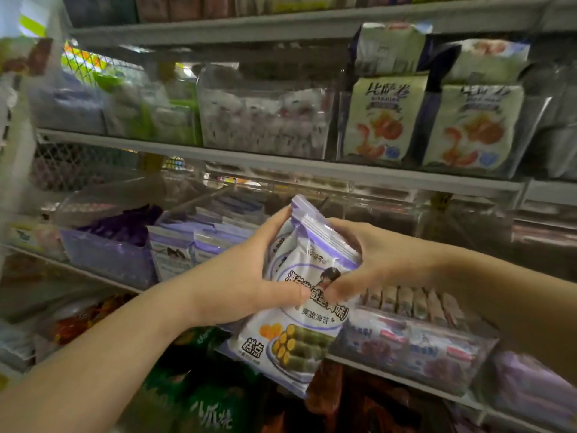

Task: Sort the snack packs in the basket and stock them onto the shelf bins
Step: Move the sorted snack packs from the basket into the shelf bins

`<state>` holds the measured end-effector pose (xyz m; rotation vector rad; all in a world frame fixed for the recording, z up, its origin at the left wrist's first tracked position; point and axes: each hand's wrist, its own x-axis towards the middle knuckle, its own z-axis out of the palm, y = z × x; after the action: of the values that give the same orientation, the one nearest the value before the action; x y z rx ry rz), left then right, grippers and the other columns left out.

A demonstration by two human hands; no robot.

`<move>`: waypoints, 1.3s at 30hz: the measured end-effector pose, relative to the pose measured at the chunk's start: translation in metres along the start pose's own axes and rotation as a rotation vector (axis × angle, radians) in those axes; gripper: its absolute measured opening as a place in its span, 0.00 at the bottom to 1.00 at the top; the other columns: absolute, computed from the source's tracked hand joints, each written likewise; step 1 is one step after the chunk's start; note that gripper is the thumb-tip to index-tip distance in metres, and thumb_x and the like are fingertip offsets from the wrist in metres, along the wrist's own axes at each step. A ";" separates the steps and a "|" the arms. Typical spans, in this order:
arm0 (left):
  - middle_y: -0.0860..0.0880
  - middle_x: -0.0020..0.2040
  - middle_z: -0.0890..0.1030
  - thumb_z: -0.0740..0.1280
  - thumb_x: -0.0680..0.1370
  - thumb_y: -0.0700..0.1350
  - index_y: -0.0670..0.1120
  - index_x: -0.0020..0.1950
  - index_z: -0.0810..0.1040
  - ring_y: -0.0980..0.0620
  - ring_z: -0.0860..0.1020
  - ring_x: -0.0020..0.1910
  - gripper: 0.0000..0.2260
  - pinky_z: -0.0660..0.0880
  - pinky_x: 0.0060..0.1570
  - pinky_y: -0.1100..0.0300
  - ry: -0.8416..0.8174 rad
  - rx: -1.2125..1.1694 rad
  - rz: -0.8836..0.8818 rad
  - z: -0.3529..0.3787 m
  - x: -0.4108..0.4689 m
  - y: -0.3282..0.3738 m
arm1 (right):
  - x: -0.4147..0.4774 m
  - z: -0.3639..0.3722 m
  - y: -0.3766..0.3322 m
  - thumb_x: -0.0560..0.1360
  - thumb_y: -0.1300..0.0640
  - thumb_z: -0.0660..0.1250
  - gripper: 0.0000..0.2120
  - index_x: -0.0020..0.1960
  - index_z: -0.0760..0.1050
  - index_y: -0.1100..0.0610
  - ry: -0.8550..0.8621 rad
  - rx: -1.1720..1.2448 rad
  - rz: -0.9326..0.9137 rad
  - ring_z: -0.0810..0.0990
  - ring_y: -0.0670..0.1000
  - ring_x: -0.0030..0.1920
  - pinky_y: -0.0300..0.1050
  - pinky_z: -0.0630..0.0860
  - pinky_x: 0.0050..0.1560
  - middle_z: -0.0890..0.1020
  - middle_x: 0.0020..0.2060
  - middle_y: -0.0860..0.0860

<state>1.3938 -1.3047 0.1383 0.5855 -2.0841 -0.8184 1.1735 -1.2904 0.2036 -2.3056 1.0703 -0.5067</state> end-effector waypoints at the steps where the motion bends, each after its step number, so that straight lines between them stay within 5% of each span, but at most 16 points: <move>1: 0.77 0.59 0.71 0.76 0.66 0.56 0.74 0.70 0.46 0.70 0.74 0.58 0.46 0.75 0.55 0.67 0.020 0.068 0.019 -0.005 0.006 0.004 | 0.001 -0.004 -0.003 0.65 0.61 0.79 0.35 0.66 0.66 0.48 0.069 -0.025 -0.054 0.82 0.47 0.54 0.39 0.79 0.51 0.82 0.54 0.45; 4: 0.77 0.64 0.66 0.76 0.67 0.55 0.78 0.68 0.46 0.74 0.68 0.62 0.45 0.70 0.59 0.73 0.084 0.236 0.129 -0.023 0.028 0.020 | 0.005 -0.015 -0.013 0.63 0.59 0.80 0.34 0.64 0.69 0.47 0.308 -0.126 -0.244 0.81 0.43 0.54 0.37 0.78 0.52 0.81 0.54 0.41; 7: 0.65 0.70 0.65 0.73 0.69 0.59 0.72 0.73 0.47 0.64 0.65 0.69 0.43 0.66 0.68 0.57 0.270 0.530 0.226 -0.036 0.047 0.030 | 0.011 -0.025 -0.021 0.64 0.50 0.78 0.35 0.66 0.67 0.46 0.543 -0.347 -0.395 0.79 0.41 0.56 0.36 0.77 0.54 0.78 0.55 0.38; 10: 0.51 0.63 0.65 0.65 0.66 0.66 0.64 0.76 0.53 0.48 0.67 0.63 0.40 0.69 0.62 0.48 0.593 0.847 0.152 -0.036 0.061 0.026 | 0.023 -0.028 -0.019 0.64 0.48 0.76 0.37 0.69 0.65 0.49 0.779 -0.557 -0.467 0.75 0.43 0.60 0.43 0.76 0.58 0.75 0.60 0.43; 13: 0.48 0.58 0.68 0.69 0.72 0.56 0.62 0.76 0.55 0.45 0.75 0.55 0.36 0.73 0.56 0.46 0.653 0.686 0.104 -0.028 0.076 0.012 | 0.037 -0.023 -0.010 0.65 0.51 0.77 0.38 0.70 0.64 0.52 0.877 -0.760 -0.438 0.76 0.48 0.57 0.50 0.78 0.54 0.72 0.61 0.49; 16: 0.50 0.64 0.75 0.72 0.74 0.45 0.59 0.78 0.51 0.51 0.77 0.59 0.40 0.74 0.59 0.52 0.562 0.391 0.118 -0.024 0.086 -0.001 | 0.044 -0.019 0.001 0.66 0.50 0.76 0.39 0.72 0.63 0.55 0.870 -0.915 -0.413 0.78 0.57 0.54 0.57 0.80 0.45 0.70 0.64 0.54; 19: 0.57 0.63 0.74 0.76 0.68 0.38 0.56 0.78 0.43 0.67 0.79 0.51 0.52 0.75 0.47 0.70 0.309 -0.057 0.094 -0.030 0.085 -0.017 | 0.045 -0.018 0.011 0.69 0.45 0.72 0.38 0.72 0.59 0.54 0.830 -1.050 -0.439 0.79 0.59 0.54 0.56 0.82 0.40 0.69 0.66 0.57; 22: 0.62 0.66 0.70 0.81 0.56 0.53 0.63 0.75 0.36 0.71 0.76 0.54 0.64 0.74 0.45 0.74 0.152 -0.196 0.006 -0.038 0.080 -0.025 | 0.047 -0.016 0.019 0.69 0.47 0.70 0.35 0.70 0.57 0.51 0.775 -1.123 -0.435 0.79 0.60 0.52 0.56 0.81 0.39 0.69 0.66 0.58; 24: 0.62 0.67 0.71 0.79 0.54 0.58 0.62 0.76 0.38 0.74 0.74 0.55 0.63 0.73 0.47 0.76 0.194 -0.184 -0.001 -0.040 0.081 -0.030 | 0.048 -0.015 0.023 0.70 0.44 0.69 0.36 0.72 0.57 0.52 0.716 -1.133 -0.404 0.80 0.59 0.52 0.56 0.81 0.40 0.67 0.67 0.56; 29: 0.55 0.69 0.72 0.78 0.55 0.57 0.60 0.78 0.46 0.60 0.73 0.64 0.59 0.72 0.64 0.57 0.247 -0.047 -0.056 -0.049 0.084 -0.039 | 0.049 -0.011 0.035 0.69 0.46 0.72 0.42 0.74 0.51 0.44 0.567 -1.103 -0.257 0.80 0.58 0.54 0.52 0.82 0.46 0.56 0.72 0.47; 34: 0.52 0.62 0.77 0.77 0.68 0.39 0.57 0.78 0.50 0.52 0.79 0.56 0.48 0.80 0.48 0.50 0.303 -0.116 -0.094 -0.053 0.099 -0.043 | 0.059 -0.018 0.034 0.71 0.44 0.69 0.40 0.75 0.49 0.42 0.563 -1.073 -0.225 0.79 0.58 0.56 0.52 0.81 0.49 0.55 0.73 0.46; 39: 0.48 0.60 0.79 0.73 0.72 0.36 0.57 0.78 0.53 0.52 0.78 0.41 0.43 0.75 0.32 0.59 0.284 -0.164 -0.113 -0.056 0.104 -0.051 | 0.068 -0.016 0.036 0.74 0.51 0.68 0.37 0.74 0.49 0.43 0.564 -1.135 -0.290 0.81 0.57 0.51 0.51 0.82 0.46 0.56 0.72 0.48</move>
<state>1.3858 -1.4260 0.1808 0.6914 -1.7210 -0.9048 1.1857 -1.3682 0.2009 -3.4673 1.5530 -0.8419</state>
